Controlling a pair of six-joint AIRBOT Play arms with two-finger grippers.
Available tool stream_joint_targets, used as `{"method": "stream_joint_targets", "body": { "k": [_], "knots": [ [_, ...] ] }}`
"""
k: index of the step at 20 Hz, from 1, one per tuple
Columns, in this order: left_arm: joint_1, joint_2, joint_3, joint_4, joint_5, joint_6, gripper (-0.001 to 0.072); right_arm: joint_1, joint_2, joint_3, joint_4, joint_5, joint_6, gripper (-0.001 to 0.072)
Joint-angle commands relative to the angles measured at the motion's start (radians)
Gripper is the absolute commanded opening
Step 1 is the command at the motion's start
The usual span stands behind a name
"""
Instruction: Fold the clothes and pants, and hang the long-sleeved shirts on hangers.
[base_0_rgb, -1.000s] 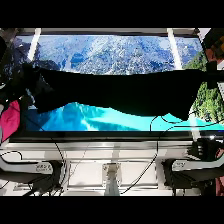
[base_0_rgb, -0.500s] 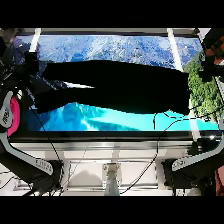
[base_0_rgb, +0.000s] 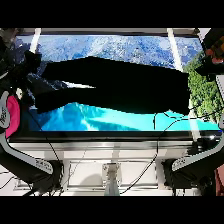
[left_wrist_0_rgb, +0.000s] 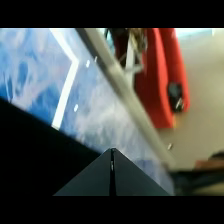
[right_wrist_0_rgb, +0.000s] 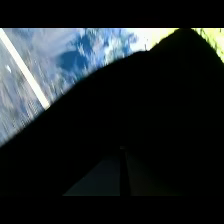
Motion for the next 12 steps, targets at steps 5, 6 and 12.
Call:
{"method": "stream_joint_targets", "body": {
  "k": [5,6,12],
  "knots": [
    [0.025,0.175,-0.038,1.098,-0.386,-0.503,0.0003,-0.001,0.089,-0.182,0.023,0.230,-0.320,0.0008],
    [0.047,0.211,-0.077,1.114,-0.399,-0.502,0.0003,-0.008,0.121,-0.268,0.060,0.218,-0.364,0.0008],
    [0.291,0.417,-0.412,1.014,-0.443,-0.478,0.0003,-0.155,0.276,-0.675,0.455,0.204,-0.617,0.0011]
  ]
}}
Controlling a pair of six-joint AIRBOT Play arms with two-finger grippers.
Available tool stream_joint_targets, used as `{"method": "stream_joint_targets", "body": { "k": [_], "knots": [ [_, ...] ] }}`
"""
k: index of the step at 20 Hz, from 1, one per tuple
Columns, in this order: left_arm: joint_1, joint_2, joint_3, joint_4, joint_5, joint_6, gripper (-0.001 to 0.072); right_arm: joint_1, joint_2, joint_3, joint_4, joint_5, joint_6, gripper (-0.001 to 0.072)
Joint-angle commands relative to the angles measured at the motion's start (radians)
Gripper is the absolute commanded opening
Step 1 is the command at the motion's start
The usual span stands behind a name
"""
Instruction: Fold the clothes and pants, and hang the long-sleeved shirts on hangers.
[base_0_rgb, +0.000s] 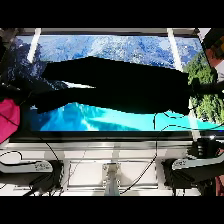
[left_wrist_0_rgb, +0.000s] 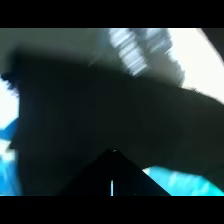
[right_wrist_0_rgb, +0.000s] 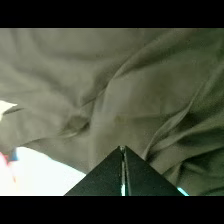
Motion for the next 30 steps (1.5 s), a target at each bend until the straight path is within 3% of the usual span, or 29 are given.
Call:
{"method": "stream_joint_targets", "body": {
  "k": [1,2,3,4,5,6,11,15,17,24,26,28,29,30],
  "knots": [
    [0.137,0.093,-0.169,-0.079,-0.042,-0.008,0.0003,-0.073,0.060,-0.159,0.182,0.001,-0.128,0.0012],
    [0.158,0.090,-0.192,-0.130,-0.042,-0.007,0.0007,-0.075,0.058,-0.160,0.171,-0.015,-0.127,0.0015],
    [0.163,0.085,-0.206,-0.157,-0.031,-0.008,0.0090,-0.074,0.058,-0.160,0.167,-0.042,-0.121,0.0058],
    [0.162,0.081,-0.210,-0.162,-0.007,-0.008,0.0346,-0.071,0.058,-0.160,0.169,-0.065,-0.097,0.0174],
    [0.156,0.074,-0.210,-0.175,0.035,-0.008,0.0552,-0.066,0.059,-0.160,0.170,-0.082,-0.081,0.0288],
    [0.155,0.071,-0.210,-0.194,0.087,-0.009,0.0552,-0.059,0.059,-0.160,0.170,-0.095,-0.080,0.0324],
    [0.154,0.068,-0.210,-0.237,0.261,-0.011,0.0529,-0.056,0.059,-0.158,0.158,-0.108,-0.080,0.0324],
    [0.137,0.038,-0.210,-0.238,0.286,0.002,0.0527,-0.056,0.059,-0.157,0.158,-0.108,-0.080,0.0324],
    [0.121,0.014,-0.210,-0.238,0.307,0.001,0.0476,-0.056,0.059,-0.157,0.158,-0.108,-0.080,0.0324],
    [0.064,-0.046,-0.210,-0.249,0.324,0.001,0.0467,-0.056,0.059,-0.157,0.158,-0.108,-0.080,0.0324],
    [0.064,-0.045,-0.209,-0.317,0.312,0.014,0.0268,-0.056,0.059,-0.157,0.158,-0.108,-0.080,0.0323],
    [0.065,-0.045,-0.208,-0.406,0.267,0.082,0.0060,-0.056,0.059,-0.157,0.157,-0.108,-0.080,0.0323],
    [0.065,-0.042,-0.208,-0.443,0.239,0.117,0.0005,-0.056,0.059,-0.157,0.157,-0.108,-0.081,0.0323],
    [0.065,-0.035,-0.208,-0.481,0.201,0.144,0.0004,-0.056,0.059,-0.157,0.156,-0.108,-0.081,0.0323]
  ]
}}
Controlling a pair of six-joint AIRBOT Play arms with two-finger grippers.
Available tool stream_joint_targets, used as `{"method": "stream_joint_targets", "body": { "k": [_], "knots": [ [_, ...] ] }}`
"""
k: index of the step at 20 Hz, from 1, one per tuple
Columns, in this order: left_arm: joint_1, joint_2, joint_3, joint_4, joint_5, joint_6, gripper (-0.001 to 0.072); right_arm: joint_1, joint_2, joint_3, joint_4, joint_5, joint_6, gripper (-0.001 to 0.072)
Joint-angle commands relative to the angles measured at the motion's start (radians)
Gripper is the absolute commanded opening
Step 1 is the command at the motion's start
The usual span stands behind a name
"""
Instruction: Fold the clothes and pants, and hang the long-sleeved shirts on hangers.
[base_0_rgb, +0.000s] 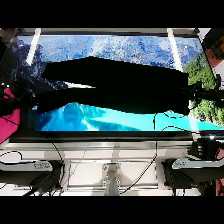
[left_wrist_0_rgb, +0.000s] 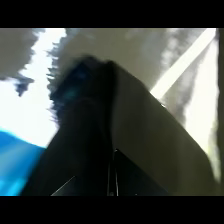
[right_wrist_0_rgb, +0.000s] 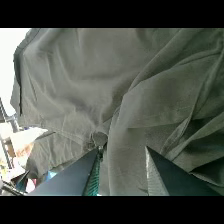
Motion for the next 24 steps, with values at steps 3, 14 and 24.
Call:
{"method": "stream_joint_targets", "body": {
  "k": [3,14,24],
  "knots": [
    [-0.004,0.058,0.001,-0.248,-0.166,0.151,0.0004,0.001,0.001,0.000,-0.002,0.000,-0.001,0.0323],
    [-0.200,0.045,0.005,-1.058,0.596,0.208,0.0005,0.001,0.001,0.000,-0.003,-0.140,0.002,0.0323],
    [-0.283,-0.203,0.249,-1.117,0.483,0.422,0.0296,0.001,0.001,0.000,-0.005,-0.180,0.028,0.0345]
  ]
}}
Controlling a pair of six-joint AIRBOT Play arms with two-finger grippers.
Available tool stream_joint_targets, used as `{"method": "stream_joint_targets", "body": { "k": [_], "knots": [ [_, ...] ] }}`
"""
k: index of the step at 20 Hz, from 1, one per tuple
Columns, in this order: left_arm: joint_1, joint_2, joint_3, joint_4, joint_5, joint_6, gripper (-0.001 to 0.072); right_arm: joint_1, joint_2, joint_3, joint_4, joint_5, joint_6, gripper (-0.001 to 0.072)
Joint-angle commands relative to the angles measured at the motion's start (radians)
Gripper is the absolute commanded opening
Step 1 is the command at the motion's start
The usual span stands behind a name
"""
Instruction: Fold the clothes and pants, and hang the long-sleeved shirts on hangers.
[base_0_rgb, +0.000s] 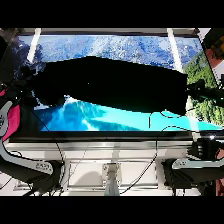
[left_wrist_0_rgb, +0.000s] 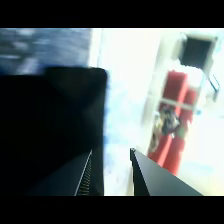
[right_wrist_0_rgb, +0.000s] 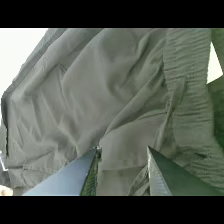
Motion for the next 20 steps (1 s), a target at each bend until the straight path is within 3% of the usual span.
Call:
{"method": "stream_joint_targets", "body": {
  "k": [1,2,3,4,6,7,10,11,12,14,16,17,18,19,20],
  "knots": [
    [0.005,-0.018,0.078,-0.020,-0.113,0.165,0.0237,0.001,0.001,0.000,-0.004,0.002,0.002,0.0341],
    [0.013,-0.008,0.085,-0.019,-0.173,0.198,0.0043,0.001,0.001,0.000,-0.005,0.005,0.002,0.0315],
    [0.020,0.002,0.084,-0.015,-0.218,0.230,0.0005,0.001,0.001,0.000,-0.005,0.007,0.002,0.0209],
    [0.027,0.011,0.084,0.024,-0.252,0.237,0.0004,0.000,0.001,0.000,-0.005,0.021,0.002,0.0026],
    [0.034,0.038,0.084,0.233,-0.280,0.186,0.0002,-0.003,0.001,0.000,-0.038,0.072,0.002,0.0011],
    [0.037,0.056,0.084,0.412,-0.286,0.086,0.0002,-0.008,0.001,-0.002,-0.090,0.112,0.001,0.0010],
    [0.059,0.101,0.084,1.133,-0.452,-0.394,0.0003,-0.071,0.072,-0.135,-0.146,0.159,-0.024,0.0009],
    [0.071,0.110,0.081,1.300,-0.550,-0.457,0.0002,-0.111,0.122,-0.214,-0.127,0.143,-0.043,0.0009],
    [0.086,0.119,0.072,1.377,-0.630,-0.458,0.0004,-0.162,0.182,-0.300,-0.099,0.147,-0.063,0.0009],
    [0.140,0.140,0.039,1.373,-0.739,-0.455,0.0004,-0.255,0.306,-0.448,-0.068,0.150,-0.095,0.0010],
    [0.194,0.161,0.014,1.322,-0.759,-0.455,0.0005,-0.301,0.417,-0.555,-0.028,0.057,-0.033,0.0012],
    [0.216,0.162,0.010,1.287,-0.767,-0.455,0.0004,-0.301,0.454,-0.583,-0.029,0.023,0.005,0.0047],
    [0.229,0.161,0.010,1.254,-0.775,-0.455,0.0004,-0.291,0.474,-0.595,-0.036,0.007,0.025,0.0240],
    [0.233,0.161,0.010,1.226,-0.777,-0.455,0.0006,-0.278,0.476,-0.594,-0.046,0.006,0.071,0.0500],
    [0.232,0.161,0.010,1.218,-0.776,-0.455,0.0008,-0.259,0.472,-0.594,-0.045,0.005,0.112,0.0622]
  ]
}}
